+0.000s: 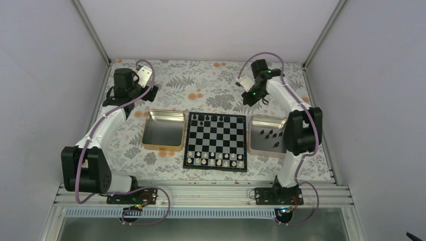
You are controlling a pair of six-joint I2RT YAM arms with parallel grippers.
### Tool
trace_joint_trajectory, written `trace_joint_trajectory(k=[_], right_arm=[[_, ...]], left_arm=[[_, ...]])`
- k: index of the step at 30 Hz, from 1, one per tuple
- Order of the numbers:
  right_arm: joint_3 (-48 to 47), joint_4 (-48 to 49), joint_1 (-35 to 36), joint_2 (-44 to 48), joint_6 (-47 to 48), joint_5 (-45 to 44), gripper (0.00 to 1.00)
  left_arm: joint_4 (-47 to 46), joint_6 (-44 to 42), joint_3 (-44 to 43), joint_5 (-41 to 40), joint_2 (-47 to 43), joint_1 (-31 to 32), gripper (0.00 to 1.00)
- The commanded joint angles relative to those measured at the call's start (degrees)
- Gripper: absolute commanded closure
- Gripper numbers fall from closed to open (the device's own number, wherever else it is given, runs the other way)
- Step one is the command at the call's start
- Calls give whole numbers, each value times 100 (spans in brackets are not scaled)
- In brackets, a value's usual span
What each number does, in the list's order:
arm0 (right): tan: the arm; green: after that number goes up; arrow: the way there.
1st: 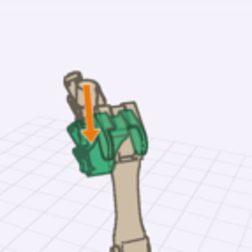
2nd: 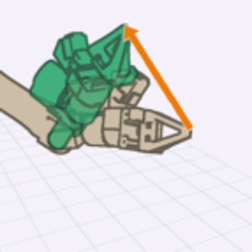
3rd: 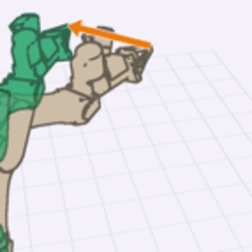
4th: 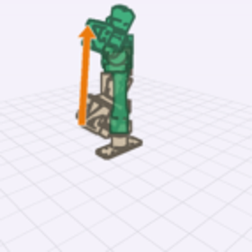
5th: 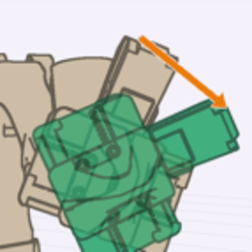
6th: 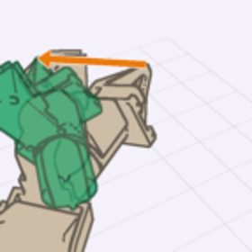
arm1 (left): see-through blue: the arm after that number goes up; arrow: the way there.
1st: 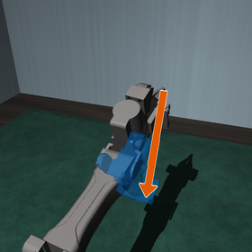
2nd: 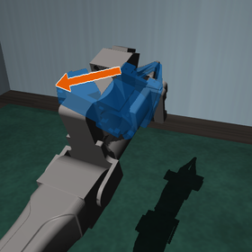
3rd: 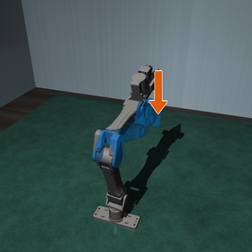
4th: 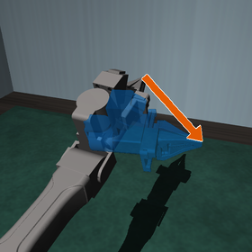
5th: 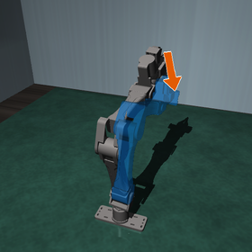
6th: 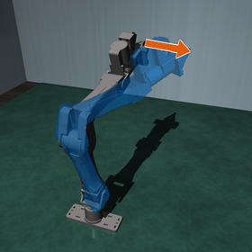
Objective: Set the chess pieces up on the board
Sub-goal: Place the chess piece on the chessboard.
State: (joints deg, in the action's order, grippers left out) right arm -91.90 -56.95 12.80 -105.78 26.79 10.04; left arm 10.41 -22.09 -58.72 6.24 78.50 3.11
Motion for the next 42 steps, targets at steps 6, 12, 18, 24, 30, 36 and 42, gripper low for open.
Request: trace_joint_trajectory(k=[6,12,18,24,30,36,42], right_arm=[[-78,157,719,-682,148,304,92],[172,266,872,-769,123,277,91],[427,242,936,-773,125,179,91],[740,291,944,-669,112,173,90],[909,455,970,-637,90,136,90],[733,499,975,-696,72,95,90],[594,478,979,-802,96,60,90]], left_arm=[[-57,-15,-26,66,-22,14,0],[-49,-6,-33,75,-21,18,0],[-40,-6,-28,97,-8,17,0],[-42,-1,-39,101,12,18,0],[-50,-6,-43,100,25,23,0],[-59,-6,-44,75,16,28,0],[-57,-6,-34,70,16,24,0]])
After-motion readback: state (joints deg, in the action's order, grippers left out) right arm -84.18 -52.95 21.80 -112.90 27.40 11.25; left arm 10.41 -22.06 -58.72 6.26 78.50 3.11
